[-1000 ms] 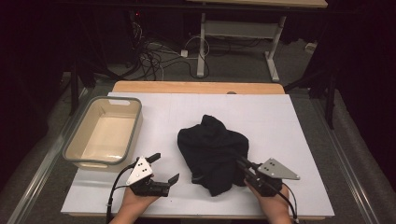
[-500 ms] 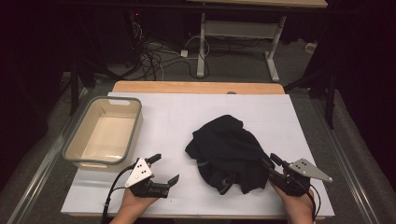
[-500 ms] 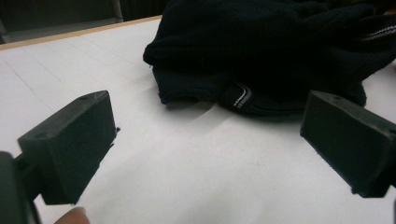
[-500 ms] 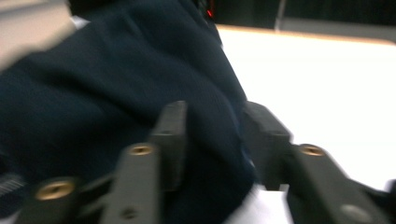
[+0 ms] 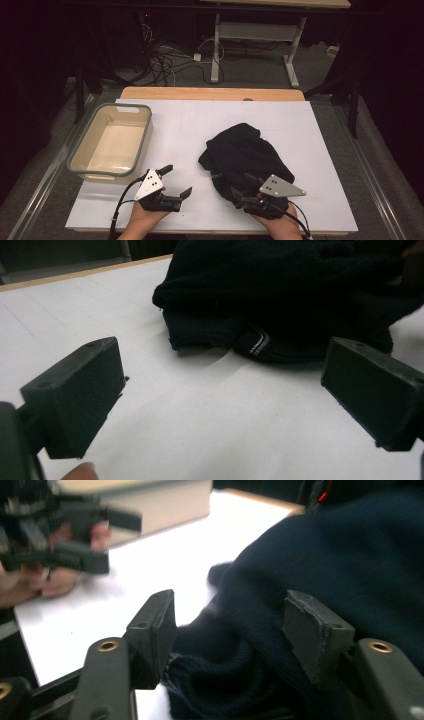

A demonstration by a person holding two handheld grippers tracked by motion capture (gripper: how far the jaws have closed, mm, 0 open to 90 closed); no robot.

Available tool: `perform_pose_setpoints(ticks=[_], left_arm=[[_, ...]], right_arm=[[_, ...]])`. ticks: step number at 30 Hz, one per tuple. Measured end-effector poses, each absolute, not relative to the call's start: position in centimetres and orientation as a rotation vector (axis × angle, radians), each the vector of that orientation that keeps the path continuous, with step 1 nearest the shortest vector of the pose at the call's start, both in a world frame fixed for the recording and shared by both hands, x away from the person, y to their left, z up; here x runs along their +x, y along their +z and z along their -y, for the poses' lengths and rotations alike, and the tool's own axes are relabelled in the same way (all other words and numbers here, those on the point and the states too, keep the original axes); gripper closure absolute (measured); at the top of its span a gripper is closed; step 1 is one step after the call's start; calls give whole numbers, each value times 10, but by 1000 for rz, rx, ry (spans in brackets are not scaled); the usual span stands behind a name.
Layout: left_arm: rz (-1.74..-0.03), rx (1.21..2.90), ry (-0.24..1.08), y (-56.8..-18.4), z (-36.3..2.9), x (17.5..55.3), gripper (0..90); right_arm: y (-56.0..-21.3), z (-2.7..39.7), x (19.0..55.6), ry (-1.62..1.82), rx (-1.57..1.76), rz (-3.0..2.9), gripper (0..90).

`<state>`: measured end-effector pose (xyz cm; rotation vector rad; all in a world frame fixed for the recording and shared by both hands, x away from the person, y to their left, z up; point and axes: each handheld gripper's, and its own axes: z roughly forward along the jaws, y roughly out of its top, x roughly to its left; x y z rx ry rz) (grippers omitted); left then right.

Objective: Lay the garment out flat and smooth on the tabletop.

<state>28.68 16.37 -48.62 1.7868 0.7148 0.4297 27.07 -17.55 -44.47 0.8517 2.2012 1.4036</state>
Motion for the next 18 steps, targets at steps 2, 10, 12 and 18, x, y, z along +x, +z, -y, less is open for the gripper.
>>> perform_pose_setpoints(ticks=[2, 10, 12, 18], left_arm=[[-714, 1787, 429, -486, -164, 287, 29], [-714, 1786, 435, -486, -164, 286, 30], [-715, 1786, 435, -486, -164, 286, 30], [-712, 1786, 432, -486, -164, 287, 30]], right_arm=[[-451, 172, 273, 1372, 858, -2225, 377], [-462, 182, 276, 1266, 894, -2172, 711], [-462, 184, 276, 1275, 894, -2164, 788], [-448, 193, 271, 1316, 850, -2096, 813]])
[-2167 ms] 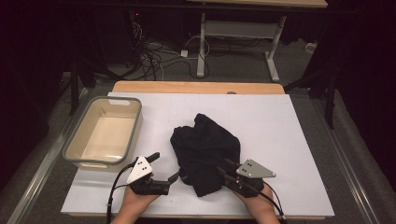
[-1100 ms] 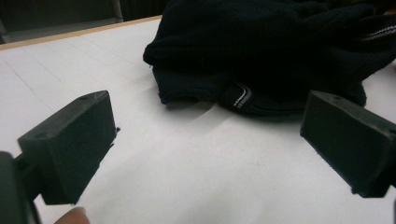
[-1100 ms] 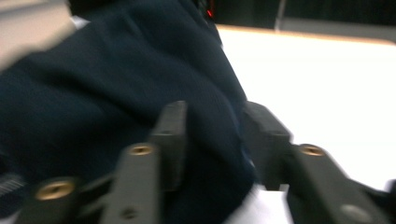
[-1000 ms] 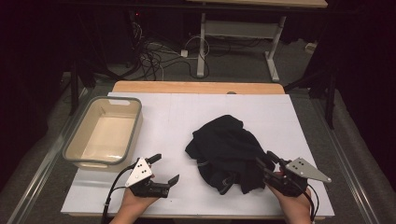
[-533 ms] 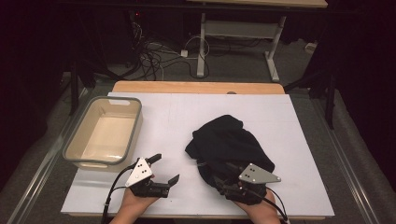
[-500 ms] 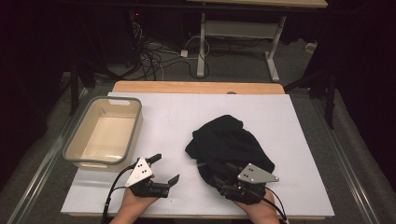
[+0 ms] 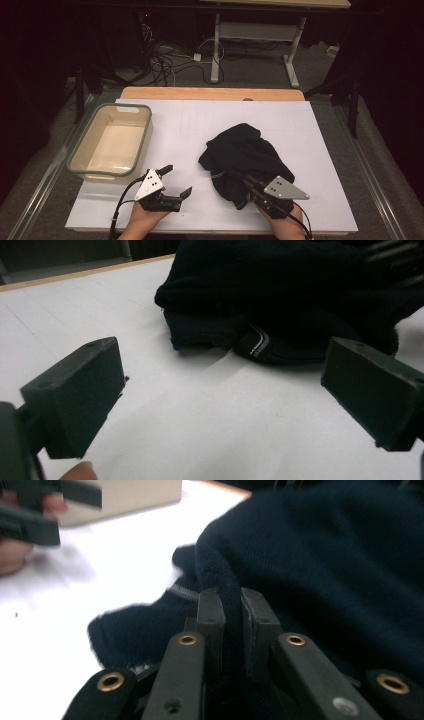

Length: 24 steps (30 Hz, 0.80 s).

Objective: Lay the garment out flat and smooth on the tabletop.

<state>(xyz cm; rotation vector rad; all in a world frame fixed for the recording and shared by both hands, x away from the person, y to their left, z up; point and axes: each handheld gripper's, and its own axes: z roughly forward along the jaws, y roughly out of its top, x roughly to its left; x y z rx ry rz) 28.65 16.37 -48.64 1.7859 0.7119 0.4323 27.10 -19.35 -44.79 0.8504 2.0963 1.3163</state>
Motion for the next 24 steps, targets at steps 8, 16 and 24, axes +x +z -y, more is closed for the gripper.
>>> perform_pose_setpoints(ticks=[8, 16, 24], left_arm=[[-707, 1784, 437, -486, -164, 286, 30], [-711, 1782, 435, -486, -164, 286, 31], [-713, 1781, 429, -486, -164, 287, 31]], right_arm=[[-429, 242, 273, 1334, 965, -1903, 821], [-446, 319, 281, 1243, 1231, -1750, 824], [-459, 348, 282, 1197, 1352, -1699, 768]])
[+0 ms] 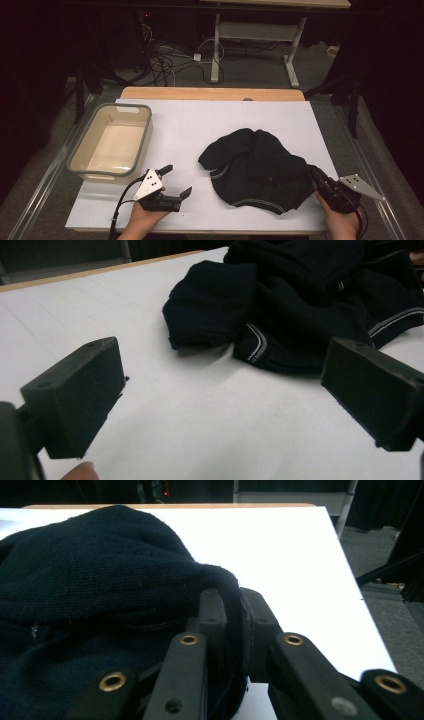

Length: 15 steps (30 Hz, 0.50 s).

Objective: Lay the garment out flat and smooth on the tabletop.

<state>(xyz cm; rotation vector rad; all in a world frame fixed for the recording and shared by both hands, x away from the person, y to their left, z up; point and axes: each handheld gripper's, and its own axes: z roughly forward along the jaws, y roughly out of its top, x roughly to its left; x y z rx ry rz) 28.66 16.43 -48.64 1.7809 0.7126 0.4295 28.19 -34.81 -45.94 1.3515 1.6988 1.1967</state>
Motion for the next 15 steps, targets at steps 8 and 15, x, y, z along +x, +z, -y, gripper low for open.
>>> perform_pose_setpoints(ticks=[8, 15], left_arm=[[-713, 1782, 430, -486, -164, 287, 31], [-710, 1783, 433, -486, -164, 286, 31]], right_arm=[[-425, 304, 270, 1313, 1152, -1751, 467], [-446, 242, 275, 1282, 1044, -2053, 379]])
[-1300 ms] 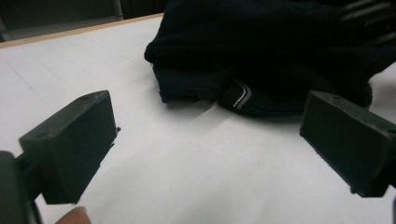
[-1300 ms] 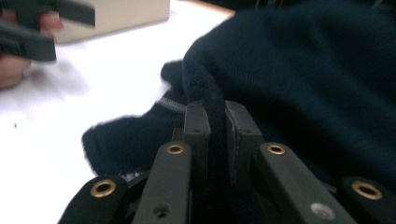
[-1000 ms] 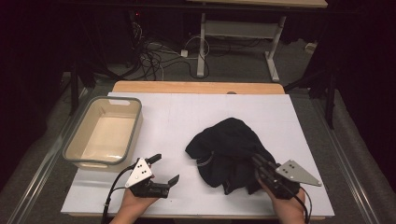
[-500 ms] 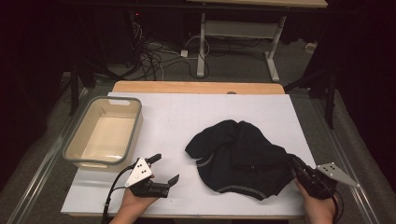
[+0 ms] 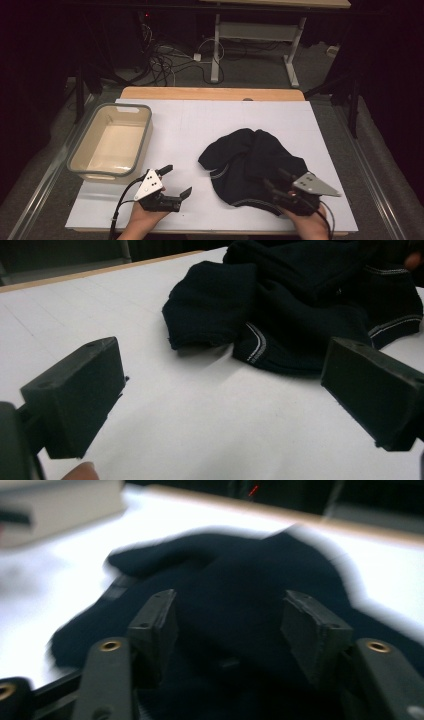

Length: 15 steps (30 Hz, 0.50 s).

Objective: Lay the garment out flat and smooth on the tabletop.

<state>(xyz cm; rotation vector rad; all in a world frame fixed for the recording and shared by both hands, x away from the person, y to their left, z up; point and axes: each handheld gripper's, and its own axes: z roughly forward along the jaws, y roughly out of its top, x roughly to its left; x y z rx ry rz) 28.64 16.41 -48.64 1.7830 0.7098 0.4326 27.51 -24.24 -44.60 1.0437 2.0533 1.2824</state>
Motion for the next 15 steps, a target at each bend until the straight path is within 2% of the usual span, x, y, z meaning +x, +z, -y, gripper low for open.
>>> perform_pose_setpoints(ticks=[3, 5, 7, 8, 9, 11, 15], left_arm=[[-706, 1784, 434, -486, -164, 286, 31], [-705, 1784, 435, -486, -164, 286, 31], [-705, 1784, 434, -486, -164, 286, 31], [-705, 1784, 432, -486, -164, 286, 31], [-706, 1784, 430, -487, -164, 286, 31], [-704, 1784, 431, -486, -164, 286, 31], [-701, 1785, 438, -487, -164, 286, 31]], right_arm=[[-457, 227, 277, 1247, 1032, -2139, 346], [-465, 215, 279, 1207, 1018, -2223, 290], [-473, 205, 280, 1160, 1015, -2292, 201], [-480, 196, 282, 1072, 1008, -2355, 89], [-480, 196, 282, 1072, 1008, -2355, 89], [-482, 189, 282, 977, 983, -2378, 28], [-484, 185, 285, 896, 1021, -2378, 25]])
